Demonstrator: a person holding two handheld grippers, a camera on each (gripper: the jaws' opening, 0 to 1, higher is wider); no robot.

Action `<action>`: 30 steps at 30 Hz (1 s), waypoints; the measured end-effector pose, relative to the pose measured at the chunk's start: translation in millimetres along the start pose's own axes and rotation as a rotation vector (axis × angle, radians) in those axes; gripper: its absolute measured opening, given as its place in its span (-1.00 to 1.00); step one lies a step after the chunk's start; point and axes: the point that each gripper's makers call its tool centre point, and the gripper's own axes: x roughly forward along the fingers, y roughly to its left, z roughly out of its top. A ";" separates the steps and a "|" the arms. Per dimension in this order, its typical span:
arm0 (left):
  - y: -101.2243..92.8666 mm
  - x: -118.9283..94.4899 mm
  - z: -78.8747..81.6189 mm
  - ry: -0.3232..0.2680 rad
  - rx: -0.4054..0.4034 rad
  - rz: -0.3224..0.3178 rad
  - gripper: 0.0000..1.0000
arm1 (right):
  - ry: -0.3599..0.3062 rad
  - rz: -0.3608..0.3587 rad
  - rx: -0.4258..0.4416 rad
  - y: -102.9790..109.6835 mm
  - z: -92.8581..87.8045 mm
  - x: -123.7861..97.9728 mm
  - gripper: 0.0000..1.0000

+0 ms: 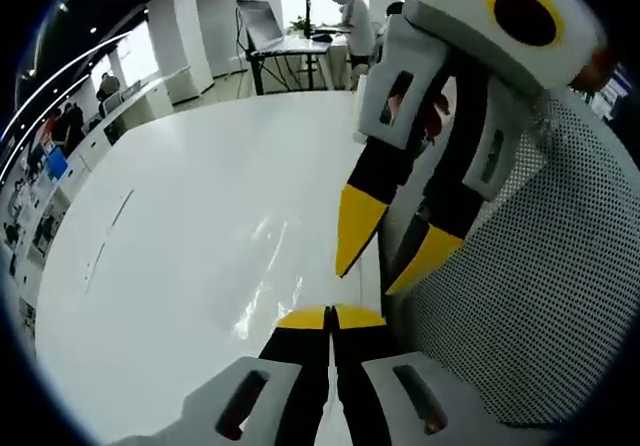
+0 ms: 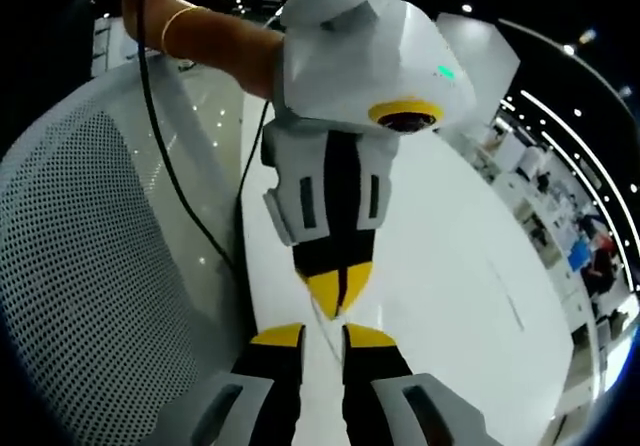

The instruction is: Open the resealable bag by pulling the two sides of the seal apart until the entire bag opening is separated and visibly accessible.

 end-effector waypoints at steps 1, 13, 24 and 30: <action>-0.1 0.0 1.7 -0.002 0.003 0.002 -1.00 | 0.001 0.003 -0.003 0.9 -0.1 0.2 -0.81; 17.9 -7.9 14.3 -0.017 0.017 0.081 -1.00 | 0.022 -0.004 0.026 -3.1 -6.3 -0.3 -1.00; 44.3 -22.7 35.8 -0.059 0.121 0.258 -1.00 | 0.024 0.038 0.028 6.1 -5.4 1.8 -1.00; 48.3 -29.8 44.5 -0.095 0.127 0.295 -1.00 | 0.013 0.041 0.041 5.8 -4.1 0.9 -1.00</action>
